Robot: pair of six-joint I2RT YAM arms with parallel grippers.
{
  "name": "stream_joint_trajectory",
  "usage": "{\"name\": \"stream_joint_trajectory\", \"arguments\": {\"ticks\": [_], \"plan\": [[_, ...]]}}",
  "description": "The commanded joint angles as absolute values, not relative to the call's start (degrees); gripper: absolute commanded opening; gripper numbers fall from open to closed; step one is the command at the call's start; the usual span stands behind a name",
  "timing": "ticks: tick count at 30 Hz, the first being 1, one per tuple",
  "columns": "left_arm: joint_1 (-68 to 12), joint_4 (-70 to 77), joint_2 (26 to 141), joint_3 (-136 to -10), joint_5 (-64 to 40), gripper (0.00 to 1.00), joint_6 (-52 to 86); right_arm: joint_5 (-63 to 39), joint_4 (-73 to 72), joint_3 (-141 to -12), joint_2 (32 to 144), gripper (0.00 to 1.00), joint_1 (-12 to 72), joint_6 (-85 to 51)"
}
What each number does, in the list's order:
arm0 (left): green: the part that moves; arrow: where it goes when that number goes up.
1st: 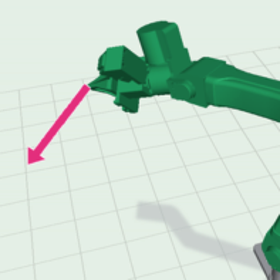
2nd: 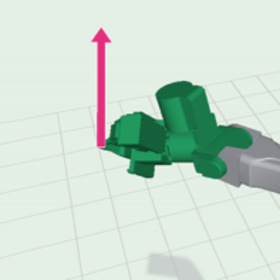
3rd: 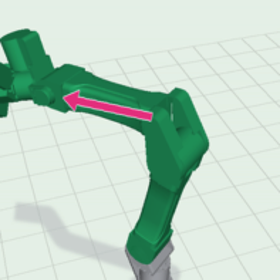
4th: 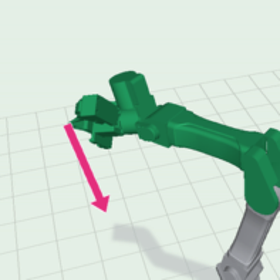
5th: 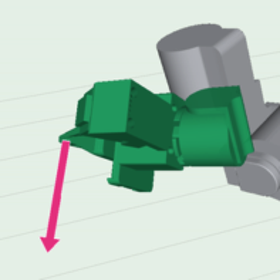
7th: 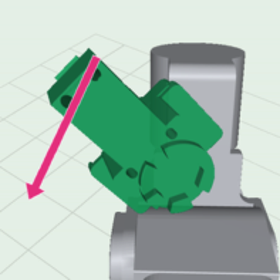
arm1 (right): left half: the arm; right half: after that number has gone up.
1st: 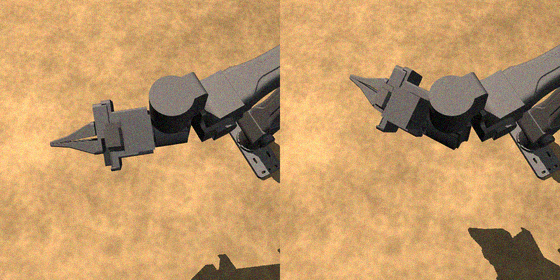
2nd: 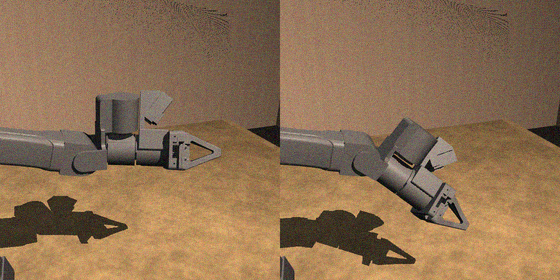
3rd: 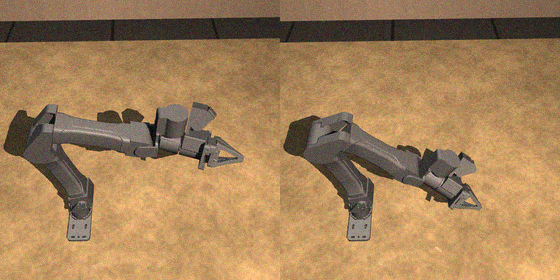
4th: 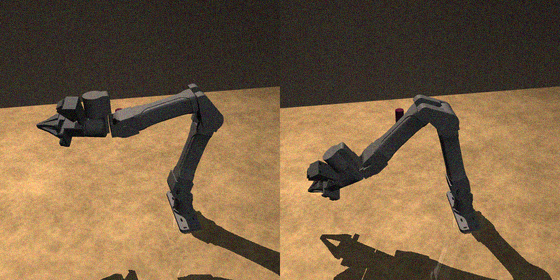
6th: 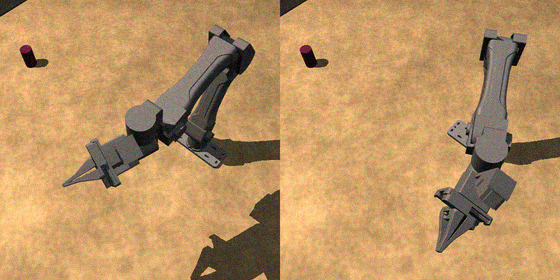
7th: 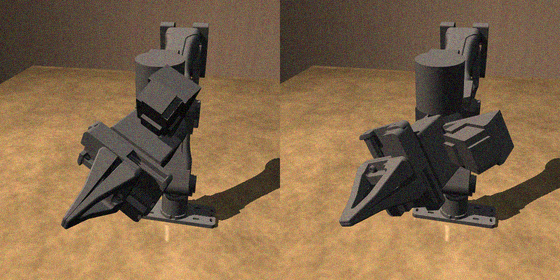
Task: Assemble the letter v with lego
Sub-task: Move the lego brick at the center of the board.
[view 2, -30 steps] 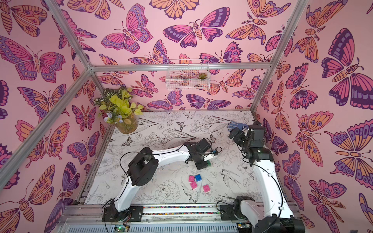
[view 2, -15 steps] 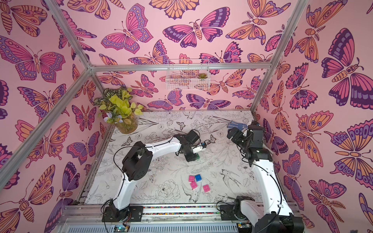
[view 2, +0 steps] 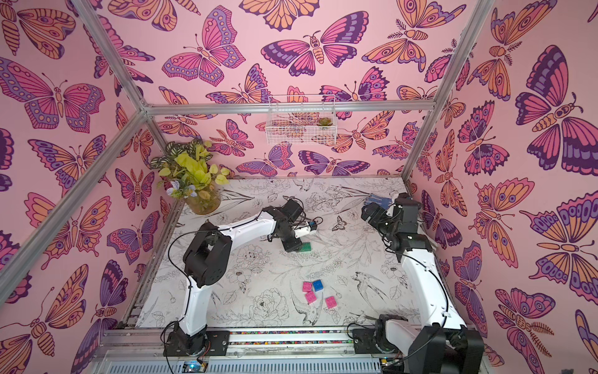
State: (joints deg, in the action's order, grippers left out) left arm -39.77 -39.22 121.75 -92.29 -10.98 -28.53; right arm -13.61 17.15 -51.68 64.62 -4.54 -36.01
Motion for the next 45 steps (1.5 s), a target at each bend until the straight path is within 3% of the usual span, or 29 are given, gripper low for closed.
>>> {"name": "stream_joint_trajectory", "arguments": {"ticks": [1,6,30,39,43,45], "plan": [[-39.0,-40.6,119.4,-91.1,-12.8,0.47,-29.7,-14.8,15.3,-51.7,65.7,0.99,-5.0,-36.2],[-39.3,-39.2,118.7,-93.2,-13.8,0.55,-28.6,-15.2,15.5,-51.8,66.3,0.99,-5.0,-35.4],[-41.5,-42.8,128.2,-99.5,-14.8,0.58,-30.1,-14.9,16.3,-52.5,67.0,0.99,-5.0,-35.0],[-41.2,-43.0,129.9,-99.3,-12.2,0.43,-30.5,-14.9,16.3,-52.2,66.7,0.99,-4.9,-35.0],[-40.2,-43.0,129.4,-99.1,-10.8,0.3,-30.1,-14.8,16.1,-51.9,66.5,0.99,-5.0,-35.3],[-39.5,-43.0,128.8,-98.5,-10.6,0.29,-29.6,-15.1,16.0,-51.9,66.6,0.99,-5.0,-35.3]]}}
